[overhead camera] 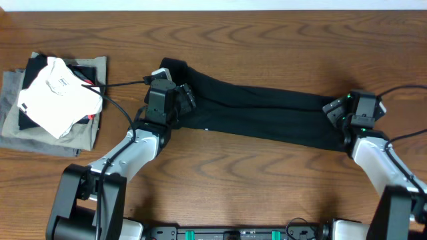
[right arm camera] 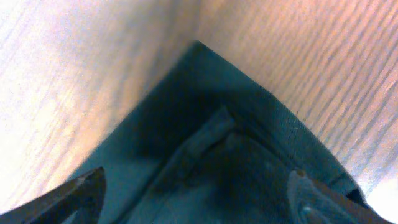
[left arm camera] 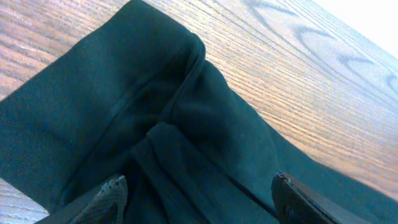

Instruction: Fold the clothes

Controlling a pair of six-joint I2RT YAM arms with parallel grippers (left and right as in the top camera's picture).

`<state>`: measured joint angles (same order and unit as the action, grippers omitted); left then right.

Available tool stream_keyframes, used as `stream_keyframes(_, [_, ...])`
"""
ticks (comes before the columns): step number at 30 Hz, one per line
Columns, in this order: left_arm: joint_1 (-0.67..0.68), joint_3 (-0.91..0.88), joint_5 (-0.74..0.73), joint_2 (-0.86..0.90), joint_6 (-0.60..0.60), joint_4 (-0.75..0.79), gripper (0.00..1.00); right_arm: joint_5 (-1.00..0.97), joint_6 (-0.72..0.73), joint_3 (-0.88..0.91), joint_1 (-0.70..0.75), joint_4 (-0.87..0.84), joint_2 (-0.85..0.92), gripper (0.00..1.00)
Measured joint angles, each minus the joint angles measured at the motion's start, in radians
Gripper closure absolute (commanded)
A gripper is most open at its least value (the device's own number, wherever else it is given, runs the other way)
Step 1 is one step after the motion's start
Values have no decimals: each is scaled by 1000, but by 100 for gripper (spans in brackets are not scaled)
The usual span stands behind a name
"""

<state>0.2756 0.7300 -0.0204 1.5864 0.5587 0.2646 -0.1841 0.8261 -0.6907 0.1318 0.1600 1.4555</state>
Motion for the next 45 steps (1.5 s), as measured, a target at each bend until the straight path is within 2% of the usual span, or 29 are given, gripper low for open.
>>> stream_keyframes(3, [0, 0, -2, -46, -10, -37, 22, 1, -76, -64, 0, 82, -81, 6])
stream_keyframes(6, [0, 1, -2, -131, -14, -98, 22, 17, -147, -124, 0, 150, -161, 20])
stream_keyframes(10, [0, 10, -3, -249, 2, -256, 22, 105, -214, -162, 0, 220, -245, 23])
stream_keyframes(16, [5, 12, -120, -256, 174, -423, 25, 264, -239, -162, 0, 307, -238, 25])
stream_keyframes(21, [58, 12, -232, -161, 301, -364, 28, 346, -235, -162, -5, 325, -205, 27])
stream_keyframes(25, [111, 12, -291, -89, 356, -291, 34, 374, -235, -161, -31, 338, -190, 28])
stream_keyframes(33, [134, 12, -314, 19, 424, -159, 34, 391, -235, -161, -39, 356, -186, 32])
stream_keyframes(37, [134, 16, -310, 53, 437, -150, 35, 393, -235, -161, -39, 365, -186, 31])
stream_keyframes(40, [134, 31, -306, 77, 442, -145, 41, 394, -236, -161, -39, 367, -186, 32])
stream_keyframes(42, [134, 37, -302, 91, 445, -129, 49, 394, -236, -161, -39, 367, -186, 32])
stream_keyframes(45, [134, 40, -296, 100, 448, -107, 56, 394, -239, -161, -39, 368, -186, 32])
